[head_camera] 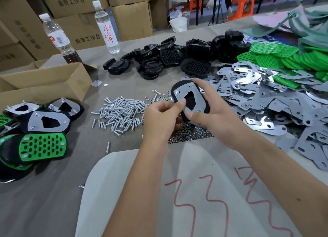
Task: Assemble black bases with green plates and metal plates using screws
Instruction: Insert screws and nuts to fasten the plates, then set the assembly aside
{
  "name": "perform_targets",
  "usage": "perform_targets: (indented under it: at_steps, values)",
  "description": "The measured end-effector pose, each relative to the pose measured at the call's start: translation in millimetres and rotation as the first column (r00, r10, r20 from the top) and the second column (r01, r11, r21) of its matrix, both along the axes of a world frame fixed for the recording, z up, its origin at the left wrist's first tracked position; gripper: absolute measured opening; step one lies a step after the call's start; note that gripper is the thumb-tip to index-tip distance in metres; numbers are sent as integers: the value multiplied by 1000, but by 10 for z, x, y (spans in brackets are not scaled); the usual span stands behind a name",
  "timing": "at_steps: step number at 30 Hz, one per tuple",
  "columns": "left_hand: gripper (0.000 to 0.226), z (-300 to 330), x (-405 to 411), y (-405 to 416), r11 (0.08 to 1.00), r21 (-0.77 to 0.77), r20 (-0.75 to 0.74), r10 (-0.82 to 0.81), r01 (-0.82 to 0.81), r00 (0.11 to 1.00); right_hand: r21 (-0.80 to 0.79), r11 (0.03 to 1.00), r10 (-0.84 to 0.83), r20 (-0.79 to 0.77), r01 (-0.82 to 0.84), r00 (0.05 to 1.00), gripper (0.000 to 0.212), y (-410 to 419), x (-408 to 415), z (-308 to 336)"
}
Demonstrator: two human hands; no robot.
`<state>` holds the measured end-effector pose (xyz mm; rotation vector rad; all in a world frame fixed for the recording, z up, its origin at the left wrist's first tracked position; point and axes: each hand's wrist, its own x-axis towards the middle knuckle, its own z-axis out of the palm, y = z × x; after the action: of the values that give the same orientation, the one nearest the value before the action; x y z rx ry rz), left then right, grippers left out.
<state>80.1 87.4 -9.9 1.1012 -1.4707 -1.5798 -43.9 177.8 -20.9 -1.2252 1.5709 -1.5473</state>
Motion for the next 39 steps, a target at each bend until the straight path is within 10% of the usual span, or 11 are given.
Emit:
perform_targets:
  at_steps: [7, 19, 28, 39]
  values:
    - [37, 20, 75, -13, 659, -752, 345, 402, -6, 848, 4, 1000, 9, -325, -8, 946, 82, -6, 140, 21]
    - [23, 27, 17, 2, 637, -767, 492, 499, 84, 713, 39, 999, 18, -402, -3, 915, 88, -20, 228, 50]
    - [17, 35, 43, -37, 597, -776, 517, 420, 202, 746, -109, 993, 5, -279, -36, 960, 53, -12, 172, 72]
    - [12, 36, 174, -110, 526, -752, 502, 66, 397, 862, -14, 1000, 11, 268, -8, 963, 36, -5, -141, 80]
